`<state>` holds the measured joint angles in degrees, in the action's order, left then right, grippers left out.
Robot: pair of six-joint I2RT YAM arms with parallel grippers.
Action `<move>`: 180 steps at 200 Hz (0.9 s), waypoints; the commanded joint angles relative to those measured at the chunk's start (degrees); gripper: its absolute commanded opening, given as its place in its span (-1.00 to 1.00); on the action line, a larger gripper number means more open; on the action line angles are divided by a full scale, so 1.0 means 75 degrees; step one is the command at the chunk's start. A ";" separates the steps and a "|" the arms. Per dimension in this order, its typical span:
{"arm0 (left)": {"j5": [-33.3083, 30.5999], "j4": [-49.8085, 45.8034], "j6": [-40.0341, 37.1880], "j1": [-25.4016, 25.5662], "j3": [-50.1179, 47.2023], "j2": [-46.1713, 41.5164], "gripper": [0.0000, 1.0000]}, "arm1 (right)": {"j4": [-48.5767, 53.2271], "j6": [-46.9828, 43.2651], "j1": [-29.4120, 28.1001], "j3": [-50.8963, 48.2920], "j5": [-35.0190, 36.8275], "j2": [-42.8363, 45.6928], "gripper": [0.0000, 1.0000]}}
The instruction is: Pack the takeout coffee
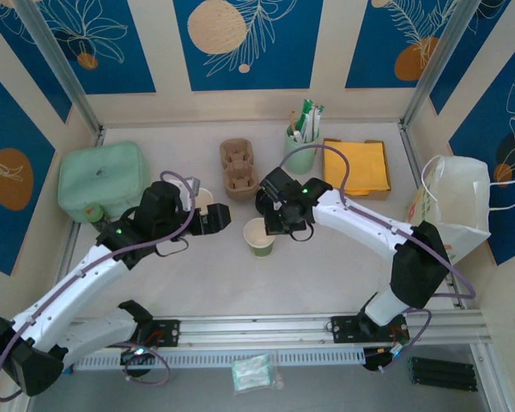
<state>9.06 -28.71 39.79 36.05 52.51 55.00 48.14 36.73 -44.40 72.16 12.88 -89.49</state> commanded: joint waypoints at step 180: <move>-0.0294 0.0230 0.0015 0.0308 -0.0007 0.0144 0.99 | -0.0423 0.0271 0.0438 0.0039 -0.0805 0.0405 0.08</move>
<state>7.38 -27.83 40.05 37.43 52.16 56.23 42.33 39.20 -42.68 70.04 8.08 -90.28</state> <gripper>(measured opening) 0.994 0.530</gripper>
